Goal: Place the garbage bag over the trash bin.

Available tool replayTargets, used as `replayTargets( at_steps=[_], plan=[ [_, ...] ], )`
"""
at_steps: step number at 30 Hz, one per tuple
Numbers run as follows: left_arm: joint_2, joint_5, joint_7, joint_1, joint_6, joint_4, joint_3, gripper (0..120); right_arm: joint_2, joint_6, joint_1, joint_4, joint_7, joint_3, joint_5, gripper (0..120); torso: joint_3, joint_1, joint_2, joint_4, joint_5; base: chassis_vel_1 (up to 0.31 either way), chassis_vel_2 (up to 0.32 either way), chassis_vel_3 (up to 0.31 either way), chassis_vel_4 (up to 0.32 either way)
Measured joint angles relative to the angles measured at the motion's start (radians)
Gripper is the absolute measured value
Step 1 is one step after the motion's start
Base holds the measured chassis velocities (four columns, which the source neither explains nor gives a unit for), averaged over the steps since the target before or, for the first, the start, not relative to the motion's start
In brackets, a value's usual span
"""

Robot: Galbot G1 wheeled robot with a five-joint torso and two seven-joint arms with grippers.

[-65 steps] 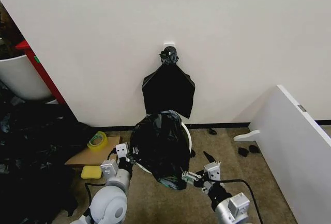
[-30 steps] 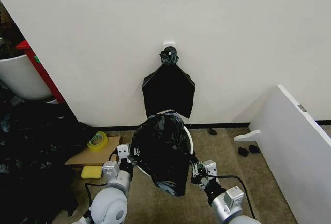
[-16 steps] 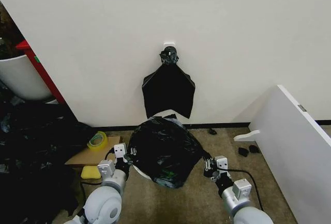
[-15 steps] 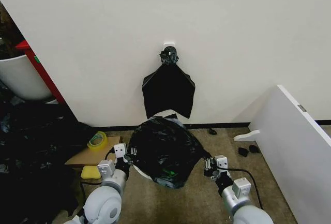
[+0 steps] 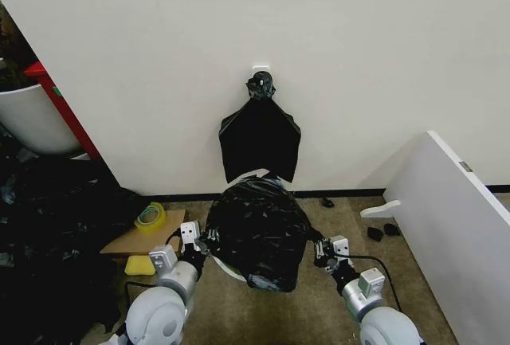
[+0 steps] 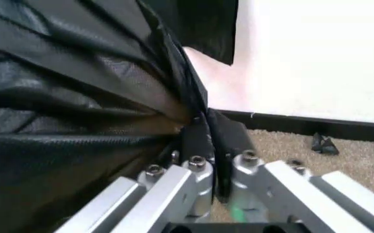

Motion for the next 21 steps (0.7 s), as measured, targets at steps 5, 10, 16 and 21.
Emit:
replayTargets(
  at_steps=[5,10,16,21],
  plan=[
    [-0.011,-0.035,-0.038,-0.02,0.014,0.02,-0.006,0,-0.004,0.031,-0.067,0.043,-0.011,0.009,-0.027,22,0.0,0.0,0.0,-0.0003,0.0,0.0,0.0,0.0,0.0],
    [-0.021,-0.083,-0.075,-0.027,0.027,0.026,-0.016,0,-0.013,0.04,-0.093,0.076,-0.011,0.009,-0.042,41,0.0,0.0,0.0,0.0002,0.0004,0.0,0.0,0.0,0.0],
    [-0.033,-0.199,-0.149,-0.042,0.047,0.031,-0.033,0,-0.026,0.046,-0.196,0.18,-0.029,0.026,-0.067,63,0.0,0.0,0.0,0.0003,-0.0001,0.0,0.0,0.0,0.0],
    [-0.035,-0.26,-0.185,-0.073,0.06,0.045,-0.027,0,-0.031,0.12,-0.281,0.215,-0.105,0.004,-0.204,78,0.0,0.0,0.0,-0.0005,0.0,0.0,0.0,0.0,0.0]
  ],
)
